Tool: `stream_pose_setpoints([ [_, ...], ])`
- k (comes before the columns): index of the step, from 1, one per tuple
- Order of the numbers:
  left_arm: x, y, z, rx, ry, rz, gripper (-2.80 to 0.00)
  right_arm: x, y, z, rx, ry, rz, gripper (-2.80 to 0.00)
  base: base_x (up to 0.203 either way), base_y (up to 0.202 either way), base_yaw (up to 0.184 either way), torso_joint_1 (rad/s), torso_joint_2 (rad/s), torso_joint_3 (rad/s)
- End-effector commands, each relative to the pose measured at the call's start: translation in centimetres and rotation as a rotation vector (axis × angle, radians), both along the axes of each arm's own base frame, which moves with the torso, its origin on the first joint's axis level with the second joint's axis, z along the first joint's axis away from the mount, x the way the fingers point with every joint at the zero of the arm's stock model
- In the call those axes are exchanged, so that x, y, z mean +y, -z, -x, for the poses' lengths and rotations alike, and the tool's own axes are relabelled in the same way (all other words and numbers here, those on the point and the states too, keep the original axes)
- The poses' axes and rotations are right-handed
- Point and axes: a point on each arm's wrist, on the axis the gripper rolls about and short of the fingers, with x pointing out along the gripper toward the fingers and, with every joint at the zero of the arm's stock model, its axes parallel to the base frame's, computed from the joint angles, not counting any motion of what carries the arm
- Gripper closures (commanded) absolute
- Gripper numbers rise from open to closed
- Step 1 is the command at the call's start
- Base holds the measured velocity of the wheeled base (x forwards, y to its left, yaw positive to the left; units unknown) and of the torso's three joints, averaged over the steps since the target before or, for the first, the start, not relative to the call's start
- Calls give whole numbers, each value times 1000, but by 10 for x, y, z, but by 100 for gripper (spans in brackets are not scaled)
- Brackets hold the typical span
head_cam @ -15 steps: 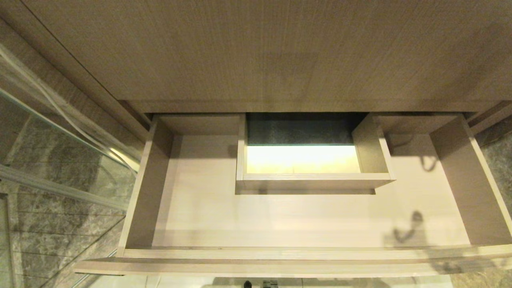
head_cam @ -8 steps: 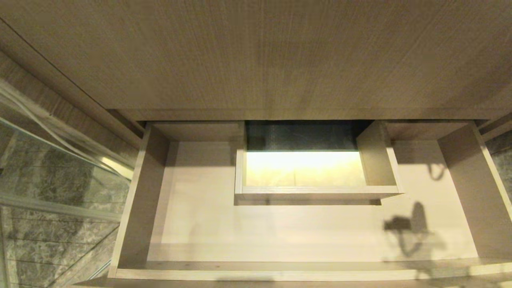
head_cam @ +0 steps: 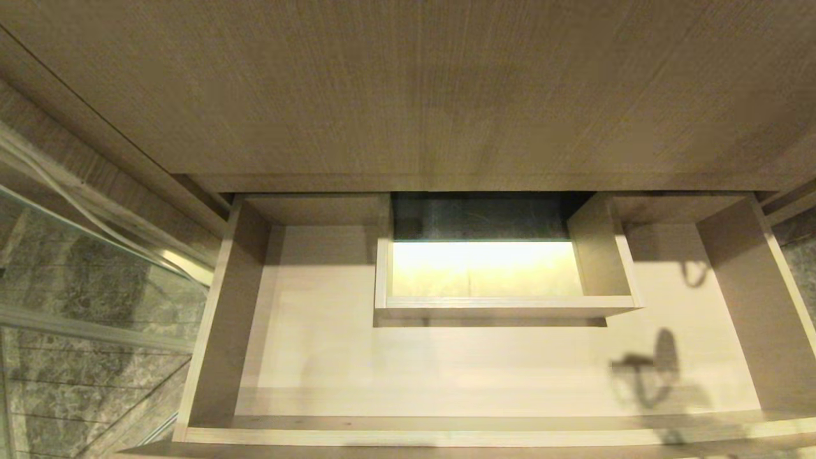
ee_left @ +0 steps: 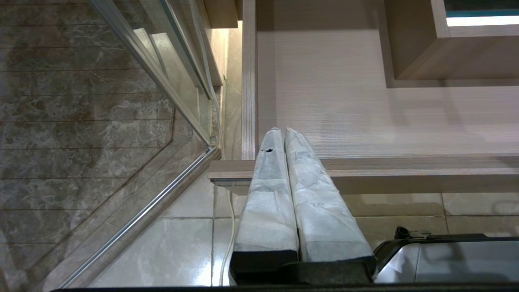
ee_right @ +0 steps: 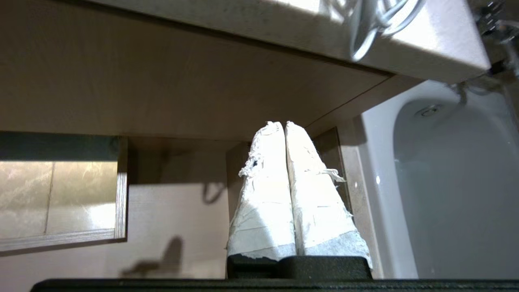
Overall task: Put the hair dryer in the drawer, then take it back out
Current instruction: Pick up the hairdryer
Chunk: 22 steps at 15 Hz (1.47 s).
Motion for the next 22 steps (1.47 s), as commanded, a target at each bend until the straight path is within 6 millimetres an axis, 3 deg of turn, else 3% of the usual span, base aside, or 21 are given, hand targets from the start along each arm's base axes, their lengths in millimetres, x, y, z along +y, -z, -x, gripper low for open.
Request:
stream_pose_setpoints([
  [1, 0, 0, 0, 0, -1, 1, 0, 1, 2, 4, 2, 1, 2, 0, 0, 0, 0, 0, 0, 0],
  [6, 0, 0, 0, 1, 0, 0, 0, 1, 4, 8, -33, -1, 5, 0, 0, 0, 0, 34, -101, -66],
  [14, 0, 0, 0, -1, 1, 0, 0, 2, 6, 9, -30, -4, 5, 0, 0, 0, 0, 174, -456, -279],
  [22, 0, 0, 0, -1, 0, 0, 0, -5, 0, -28, 26, 0, -6, 0, 0, 0, 0, 226, -513, -294],
])
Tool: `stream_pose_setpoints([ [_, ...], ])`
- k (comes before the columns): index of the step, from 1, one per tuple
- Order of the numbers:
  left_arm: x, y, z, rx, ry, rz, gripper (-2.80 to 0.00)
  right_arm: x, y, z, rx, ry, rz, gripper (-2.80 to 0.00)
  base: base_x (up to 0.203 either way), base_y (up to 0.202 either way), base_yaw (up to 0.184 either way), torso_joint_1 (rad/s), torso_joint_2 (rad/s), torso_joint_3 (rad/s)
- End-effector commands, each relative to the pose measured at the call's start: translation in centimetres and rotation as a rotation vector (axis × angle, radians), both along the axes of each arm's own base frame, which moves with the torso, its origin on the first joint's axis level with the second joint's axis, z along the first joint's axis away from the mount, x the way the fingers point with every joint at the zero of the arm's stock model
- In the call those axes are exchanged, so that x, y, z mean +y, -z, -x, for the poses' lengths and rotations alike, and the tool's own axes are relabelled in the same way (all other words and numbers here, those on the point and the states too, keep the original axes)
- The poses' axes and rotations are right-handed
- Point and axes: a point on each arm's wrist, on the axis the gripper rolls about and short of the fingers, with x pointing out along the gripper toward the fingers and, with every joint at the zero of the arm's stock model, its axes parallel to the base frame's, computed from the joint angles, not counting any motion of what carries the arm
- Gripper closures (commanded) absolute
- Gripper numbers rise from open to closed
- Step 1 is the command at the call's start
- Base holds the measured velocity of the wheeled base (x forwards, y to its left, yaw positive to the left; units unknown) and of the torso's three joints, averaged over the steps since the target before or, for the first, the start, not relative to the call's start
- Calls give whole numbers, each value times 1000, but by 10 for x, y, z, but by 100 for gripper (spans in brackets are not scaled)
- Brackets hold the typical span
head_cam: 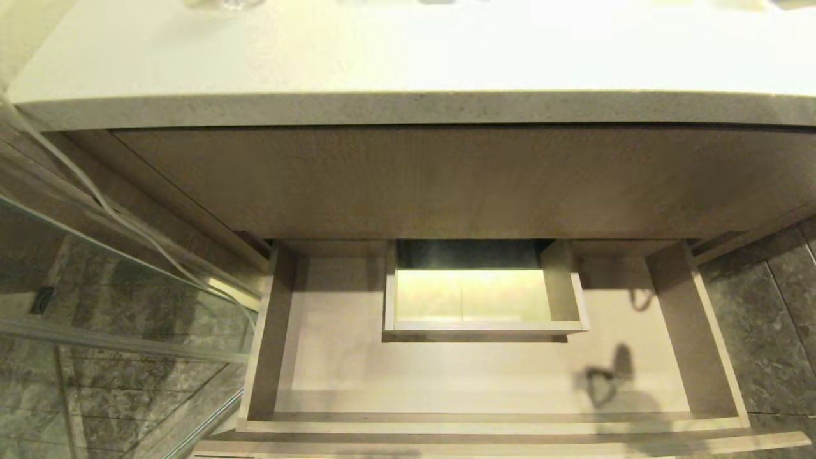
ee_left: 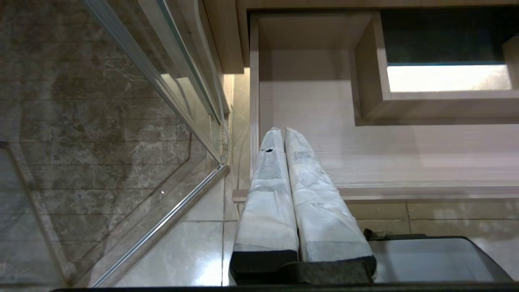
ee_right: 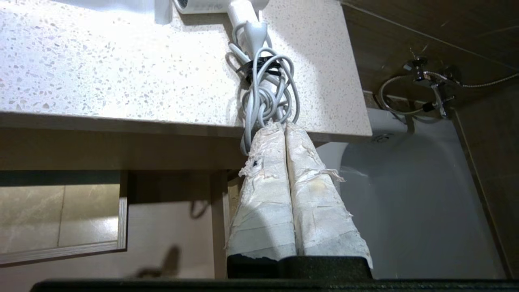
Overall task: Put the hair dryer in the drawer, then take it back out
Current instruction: Pick up the hairdryer
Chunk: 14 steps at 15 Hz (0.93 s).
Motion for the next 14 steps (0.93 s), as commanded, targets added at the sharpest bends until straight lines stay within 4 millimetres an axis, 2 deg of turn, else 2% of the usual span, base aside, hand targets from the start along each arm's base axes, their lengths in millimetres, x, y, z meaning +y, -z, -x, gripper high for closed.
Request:
stream_pose_setpoints([
  [1, 0, 0, 0, -1, -1, 0, 0, -4, 1, -22, 51, 6, -8, 0, 0, 0, 0, 255, -560, -309],
  [5, 0, 0, 0, 0, -1, 0, 0, -9, -2, -49, 92, 10, -21, 0, 0, 0, 0, 113, -205, -96],
  [9, 0, 0, 0, -1, -1, 0, 0, -18, -17, -92, 91, 28, -47, 0, 0, 0, 0, 294, -78, 211],
  [14, 0, 0, 0, -1, -1, 0, 0, -25, -15, -109, 106, 68, -55, 0, 0, 0, 0, 370, -116, 250],
])
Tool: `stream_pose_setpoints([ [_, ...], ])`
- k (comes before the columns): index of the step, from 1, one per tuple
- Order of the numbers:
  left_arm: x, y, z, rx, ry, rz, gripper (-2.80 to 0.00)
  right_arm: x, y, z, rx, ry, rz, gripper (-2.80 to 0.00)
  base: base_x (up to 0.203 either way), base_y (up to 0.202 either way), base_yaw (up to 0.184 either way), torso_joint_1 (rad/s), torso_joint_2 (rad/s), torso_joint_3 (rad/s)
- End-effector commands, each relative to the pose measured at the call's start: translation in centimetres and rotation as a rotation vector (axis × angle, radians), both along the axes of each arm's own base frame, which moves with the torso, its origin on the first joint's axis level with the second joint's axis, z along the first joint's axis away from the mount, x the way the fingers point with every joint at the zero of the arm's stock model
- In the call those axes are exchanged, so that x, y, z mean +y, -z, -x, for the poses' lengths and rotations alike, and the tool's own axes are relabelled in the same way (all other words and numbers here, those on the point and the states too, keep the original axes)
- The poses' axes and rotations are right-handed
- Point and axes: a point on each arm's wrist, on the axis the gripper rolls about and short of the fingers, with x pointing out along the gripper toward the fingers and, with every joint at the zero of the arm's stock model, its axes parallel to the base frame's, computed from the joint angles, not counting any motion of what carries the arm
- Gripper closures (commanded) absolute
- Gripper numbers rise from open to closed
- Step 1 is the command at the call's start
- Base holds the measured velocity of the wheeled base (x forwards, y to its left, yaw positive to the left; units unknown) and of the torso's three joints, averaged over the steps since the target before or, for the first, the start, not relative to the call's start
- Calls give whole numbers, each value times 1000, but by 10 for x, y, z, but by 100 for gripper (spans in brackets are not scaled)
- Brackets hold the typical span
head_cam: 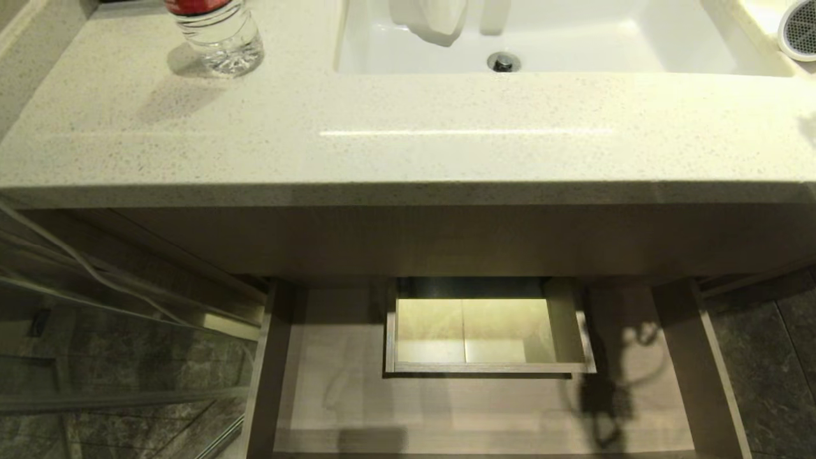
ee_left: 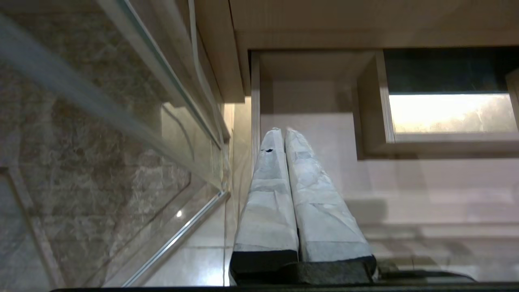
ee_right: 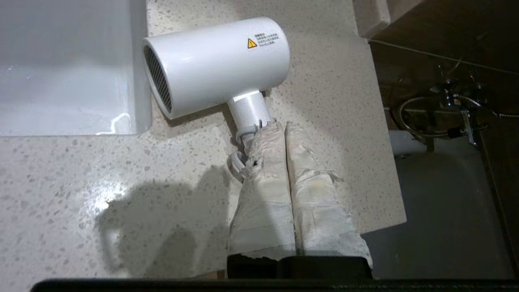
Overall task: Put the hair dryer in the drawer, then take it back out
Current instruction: Pick up the hairdryer
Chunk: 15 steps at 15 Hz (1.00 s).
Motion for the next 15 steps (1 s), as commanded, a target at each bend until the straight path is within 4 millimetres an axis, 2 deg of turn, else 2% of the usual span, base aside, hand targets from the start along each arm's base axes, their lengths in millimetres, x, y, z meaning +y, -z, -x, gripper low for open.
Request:
stream_pose_setpoints([
  [1, 0, 0, 0, -1, -1, 0, 0, -5, 4, -13, 28, 18, -5, 0, 0, 0, 0, 367, -142, 216],
  [5, 0, 0, 0, 1, 0, 0, 0, -13, 2, -35, 11, 38, -2, 0, 0, 0, 0, 106, -41, 62],
  [7, 0, 0, 0, -1, 0, 0, 0, -20, 7, -43, 51, 69, -14, 0, 0, 0, 0, 0, 0, 0],
  [10, 0, 0, 0, 1, 0, 0, 0, -27, 13, -48, 108, 88, -28, 0, 0, 0, 0, 0, 0, 0],
  [11, 0, 0, 0, -1, -1, 0, 0, -27, 14, -48, 111, 99, -30, -280, 0, 0, 0, 0, 0, 0],
  [15, 0, 0, 0, -1, 0, 0, 0, -30, 17, -58, 115, 87, -65, -280, 0, 0, 0, 0, 0, 0],
])
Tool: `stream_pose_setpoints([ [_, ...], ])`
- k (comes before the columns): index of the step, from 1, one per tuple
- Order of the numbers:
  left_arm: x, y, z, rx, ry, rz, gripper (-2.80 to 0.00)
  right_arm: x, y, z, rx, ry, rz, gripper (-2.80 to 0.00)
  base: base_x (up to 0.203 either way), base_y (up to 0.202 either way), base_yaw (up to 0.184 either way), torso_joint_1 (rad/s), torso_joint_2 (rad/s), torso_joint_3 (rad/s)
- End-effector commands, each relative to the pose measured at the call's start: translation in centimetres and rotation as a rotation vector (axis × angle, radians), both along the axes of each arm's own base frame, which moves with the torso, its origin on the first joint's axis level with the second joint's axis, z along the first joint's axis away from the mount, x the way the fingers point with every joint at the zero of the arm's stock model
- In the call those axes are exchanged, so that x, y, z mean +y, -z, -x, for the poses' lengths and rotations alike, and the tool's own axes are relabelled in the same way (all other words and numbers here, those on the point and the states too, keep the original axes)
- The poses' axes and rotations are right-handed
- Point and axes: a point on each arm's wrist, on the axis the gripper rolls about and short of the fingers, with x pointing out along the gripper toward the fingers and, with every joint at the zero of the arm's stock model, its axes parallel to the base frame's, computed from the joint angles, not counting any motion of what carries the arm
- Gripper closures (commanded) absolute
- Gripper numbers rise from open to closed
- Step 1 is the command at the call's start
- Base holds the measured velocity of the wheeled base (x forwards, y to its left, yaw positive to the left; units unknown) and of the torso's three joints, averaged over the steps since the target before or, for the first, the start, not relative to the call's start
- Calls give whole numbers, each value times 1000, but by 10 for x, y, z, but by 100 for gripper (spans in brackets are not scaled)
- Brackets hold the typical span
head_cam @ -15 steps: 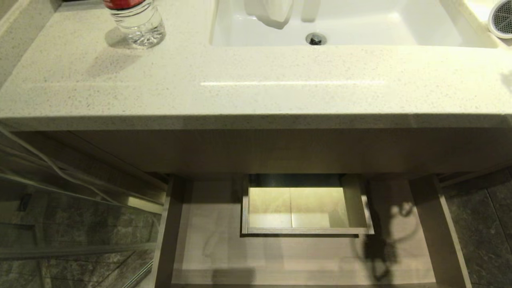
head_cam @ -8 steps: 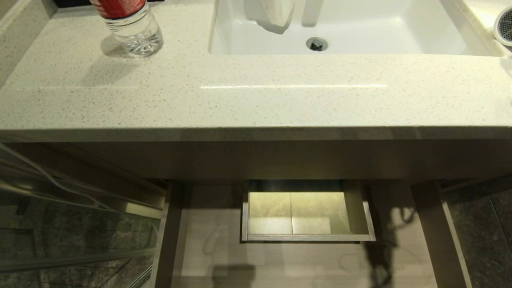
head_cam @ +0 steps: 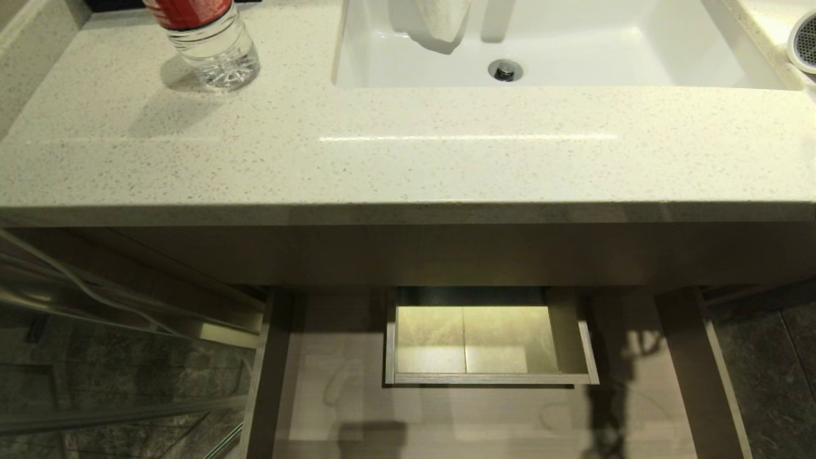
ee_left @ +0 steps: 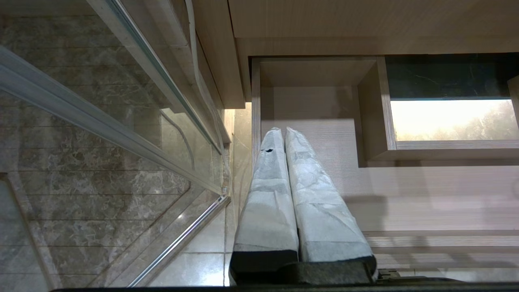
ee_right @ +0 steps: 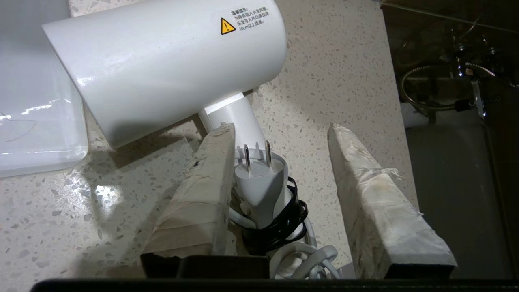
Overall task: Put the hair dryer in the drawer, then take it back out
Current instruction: Pick up the hairdryer
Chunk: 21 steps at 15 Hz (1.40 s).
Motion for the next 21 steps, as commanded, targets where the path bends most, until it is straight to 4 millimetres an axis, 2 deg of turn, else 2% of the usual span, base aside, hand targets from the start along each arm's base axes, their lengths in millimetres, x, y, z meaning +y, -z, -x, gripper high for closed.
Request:
stream_pose_setpoints([
  [1, 0, 0, 0, -1, 0, 0, 0, -3, 4, -9, 10, -1, -33, -280, 0, 0, 0, 0, 0, 0],
  [12, 0, 0, 0, 0, 1, 0, 0, -9, 16, -35, 38, -51, -121, -280, 0, 0, 0, 0, 0, 0],
  [18, 0, 0, 0, -1, 0, 0, 0, -12, 11, -34, 41, -49, -126, -280, 0, 0, 0, 0, 0, 0],
  [21, 0, 0, 0, -1, 0, 0, 0, -6, 5, -22, 16, -140, -125, -280, 0, 0, 0, 0, 0, 0],
])
